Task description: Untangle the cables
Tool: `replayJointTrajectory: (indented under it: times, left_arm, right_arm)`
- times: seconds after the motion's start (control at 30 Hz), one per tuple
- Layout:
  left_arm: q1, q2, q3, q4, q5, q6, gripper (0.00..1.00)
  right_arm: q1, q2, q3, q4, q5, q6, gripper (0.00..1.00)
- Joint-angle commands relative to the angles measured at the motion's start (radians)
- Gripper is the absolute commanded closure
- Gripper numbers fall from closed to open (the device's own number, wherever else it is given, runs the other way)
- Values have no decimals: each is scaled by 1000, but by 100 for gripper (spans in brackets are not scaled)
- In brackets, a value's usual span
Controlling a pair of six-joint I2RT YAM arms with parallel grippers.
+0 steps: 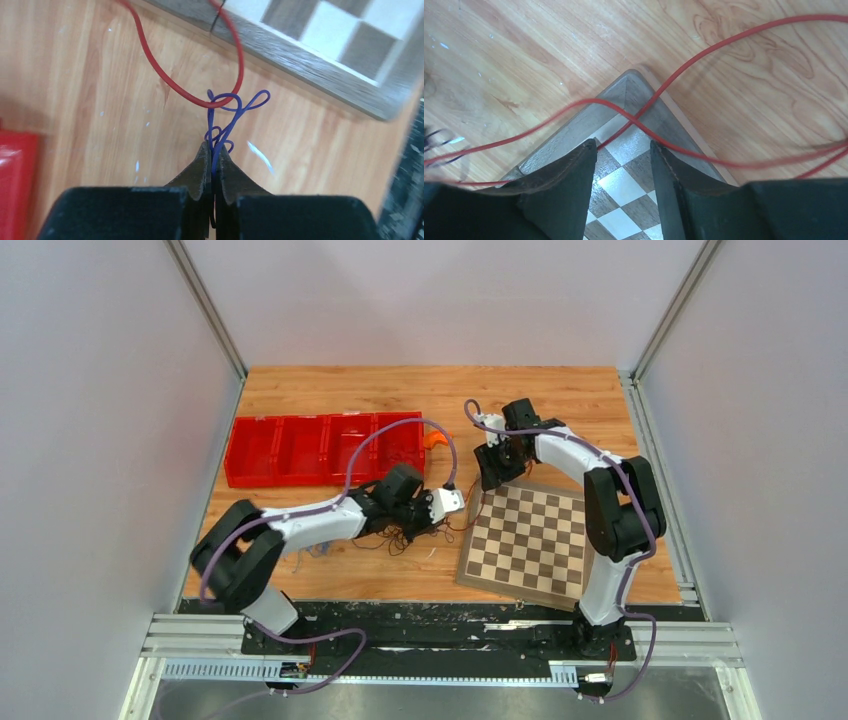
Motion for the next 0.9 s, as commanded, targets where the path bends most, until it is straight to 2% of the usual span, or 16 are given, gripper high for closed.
replayJointTrajectory:
  times: [0.0,0.1,0.2,0.33,0.47,0.6,0.67,0.73,0.87]
  left_arm:
    - [-7,-285,29,-279,135,79,100]
    - [-1,-413,69,-438,168,110,100]
    - [70,-532,120,-585,214,137,100]
    - [161,-581,186,-724,220,196,100]
    - [230,-579,226,-754,258,203,100]
    - [236,-557,266,-724,289,162,100]
    - [241,-545,282,-708,305,140,100]
    - [252,-531,299,-703,323,124,100]
    - [270,-506,334,-708,369,109,100]
  right_arm:
    - [-1,69,-83,22,136,-46,53]
    - [0,76,-94,33,146,-54,56]
    - [-1,75,-102,39,146,-57,59]
    - [0,78,-105,39,143,-69,61]
    - [-1,-7,-100,25,-41,-150,49]
    - [-7,-217,-102,25,-295,-245,16]
    - [-9,-335,-101,24,-387,-298,5]
    - [-6,-437,-122,26,-474,-365,0]
    - [19,-595,-190,93,-595,-451,0]
